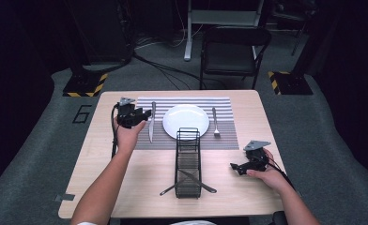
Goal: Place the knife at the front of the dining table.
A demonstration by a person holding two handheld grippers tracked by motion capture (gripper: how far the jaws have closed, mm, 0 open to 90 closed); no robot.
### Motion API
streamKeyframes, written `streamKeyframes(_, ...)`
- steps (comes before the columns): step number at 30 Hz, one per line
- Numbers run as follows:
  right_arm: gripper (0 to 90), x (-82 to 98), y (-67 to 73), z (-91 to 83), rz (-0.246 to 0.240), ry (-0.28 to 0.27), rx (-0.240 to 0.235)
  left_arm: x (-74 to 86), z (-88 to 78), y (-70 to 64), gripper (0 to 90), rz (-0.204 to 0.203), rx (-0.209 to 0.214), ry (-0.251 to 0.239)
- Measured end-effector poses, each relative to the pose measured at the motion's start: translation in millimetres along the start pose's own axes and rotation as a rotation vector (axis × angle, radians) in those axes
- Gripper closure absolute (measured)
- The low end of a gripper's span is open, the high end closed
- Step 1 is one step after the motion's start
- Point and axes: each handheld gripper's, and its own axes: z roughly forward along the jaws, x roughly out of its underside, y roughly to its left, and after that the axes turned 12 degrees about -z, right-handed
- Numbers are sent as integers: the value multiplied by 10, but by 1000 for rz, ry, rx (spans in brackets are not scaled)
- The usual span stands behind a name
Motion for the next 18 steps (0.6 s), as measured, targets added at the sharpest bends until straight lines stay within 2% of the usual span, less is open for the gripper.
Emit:
streamKeyframes(3, 0, 0, 0, 0, 0, 0, 0, 34, -113, -27, 515, 37, 14, 25)
streamKeyframes(10, 0, 0, 0, 0, 0, 0, 0, 126, -408, -69, 511, 76, 56, 45)
streamKeyframes(12, 0, 0, 1, 0, 1, 0, 0, 163, -467, -64, 503, 88, 56, 45)
streamKeyframes(18, 0, 0, 0, 0, 1, 0, 0, 337, -579, -2, 488, 90, 50, 68)
